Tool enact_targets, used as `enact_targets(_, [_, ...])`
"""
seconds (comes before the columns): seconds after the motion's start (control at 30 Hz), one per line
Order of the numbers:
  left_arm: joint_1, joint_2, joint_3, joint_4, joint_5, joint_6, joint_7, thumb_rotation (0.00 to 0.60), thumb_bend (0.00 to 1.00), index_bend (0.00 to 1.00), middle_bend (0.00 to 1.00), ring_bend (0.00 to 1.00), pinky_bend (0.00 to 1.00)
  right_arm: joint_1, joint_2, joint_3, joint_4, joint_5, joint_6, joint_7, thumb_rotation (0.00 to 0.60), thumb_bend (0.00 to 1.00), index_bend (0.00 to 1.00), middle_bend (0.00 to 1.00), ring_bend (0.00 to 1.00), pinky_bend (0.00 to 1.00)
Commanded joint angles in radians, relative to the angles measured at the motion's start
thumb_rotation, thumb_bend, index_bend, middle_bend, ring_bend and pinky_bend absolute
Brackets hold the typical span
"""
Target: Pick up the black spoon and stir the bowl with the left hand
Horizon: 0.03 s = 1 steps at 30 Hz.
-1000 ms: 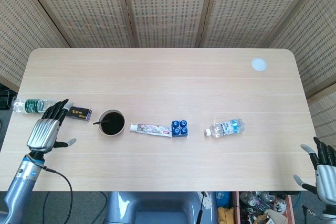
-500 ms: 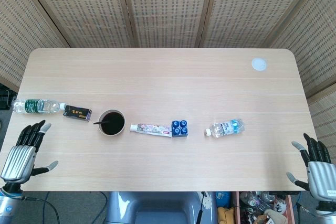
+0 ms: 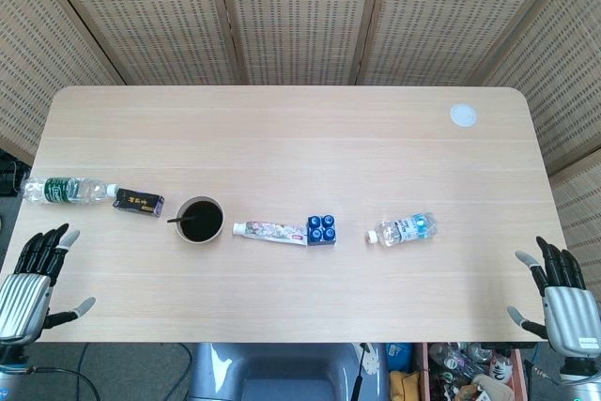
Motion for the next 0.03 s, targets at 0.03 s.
enact_targets(0.03, [0.005, -0.001, -0.004, 0.001, 0.009, 0.005, -0.003, 0.6, 0.14, 0.0, 0.0, 0.0, 0.0, 0.0, -0.001, 0.0, 0.001, 0.0, 0.001, 0.002, 0.6, 0.19, 0.22, 0.08, 0.0, 0.0])
